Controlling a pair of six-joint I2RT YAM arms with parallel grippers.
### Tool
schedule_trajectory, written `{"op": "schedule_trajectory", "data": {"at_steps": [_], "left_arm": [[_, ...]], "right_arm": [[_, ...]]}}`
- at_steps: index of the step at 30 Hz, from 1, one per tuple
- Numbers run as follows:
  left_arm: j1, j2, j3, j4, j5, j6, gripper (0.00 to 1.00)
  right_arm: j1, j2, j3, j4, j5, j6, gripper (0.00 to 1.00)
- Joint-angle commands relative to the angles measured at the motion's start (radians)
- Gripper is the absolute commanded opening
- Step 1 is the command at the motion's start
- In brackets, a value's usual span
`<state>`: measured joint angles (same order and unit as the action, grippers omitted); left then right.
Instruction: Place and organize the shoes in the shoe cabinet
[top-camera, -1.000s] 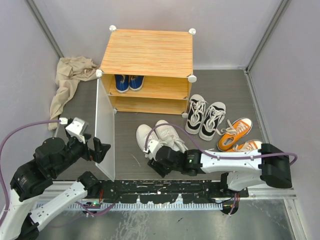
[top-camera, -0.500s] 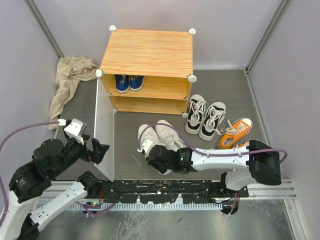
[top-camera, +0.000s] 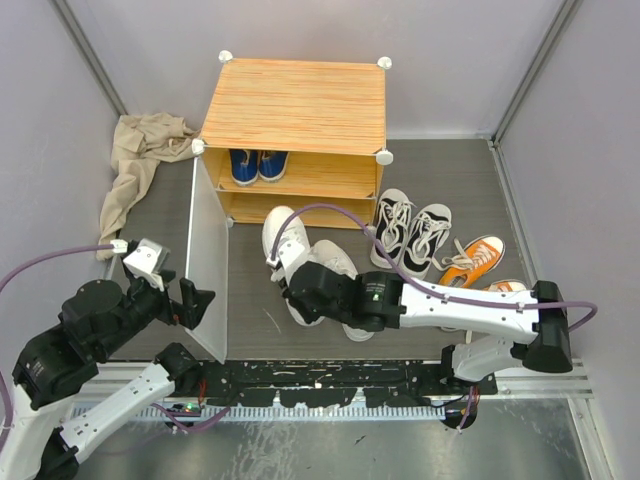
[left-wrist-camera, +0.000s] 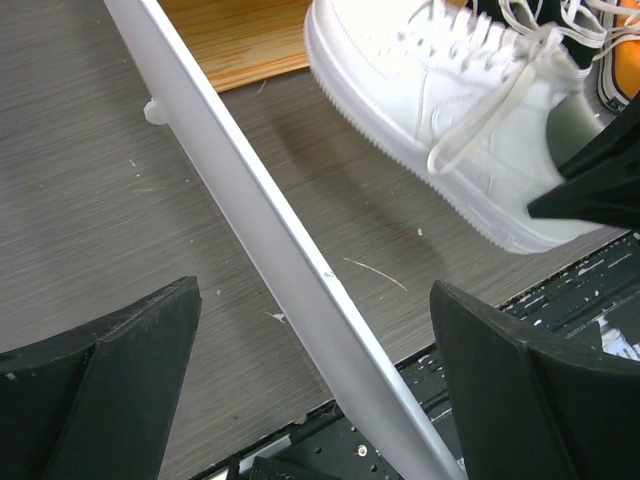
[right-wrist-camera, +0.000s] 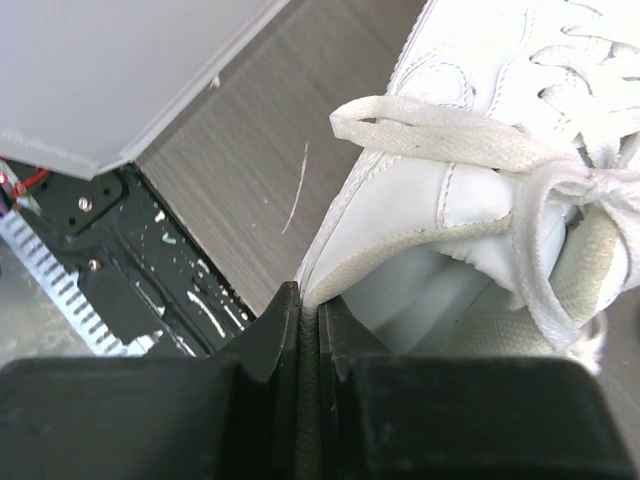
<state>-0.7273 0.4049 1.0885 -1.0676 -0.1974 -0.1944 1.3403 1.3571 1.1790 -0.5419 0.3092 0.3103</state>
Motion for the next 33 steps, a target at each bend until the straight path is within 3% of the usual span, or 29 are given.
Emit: {"op": "schedule_trajectory", "data": {"at_steps": [1, 17, 33], "left_arm": [[0.001, -0.015, 0.038, 0.024, -0.005, 0.011, 0.98], [0.001, -0.004, 0.054, 0.029, 0.016, 0.013, 0.98], [0.002, 0.02, 0.062, 0.037, 0.037, 0.023, 0.98]], "right_arm": [[-0.012, -0.063, 0.117, 0.026, 0.181, -0.024, 0.01], [-0.41, 0.083, 0.273, 0.209, -0.047, -0.179, 0.01], [-0.566, 0.323, 0.454, 0.394, -0.052, -0.231, 0.01]]}}
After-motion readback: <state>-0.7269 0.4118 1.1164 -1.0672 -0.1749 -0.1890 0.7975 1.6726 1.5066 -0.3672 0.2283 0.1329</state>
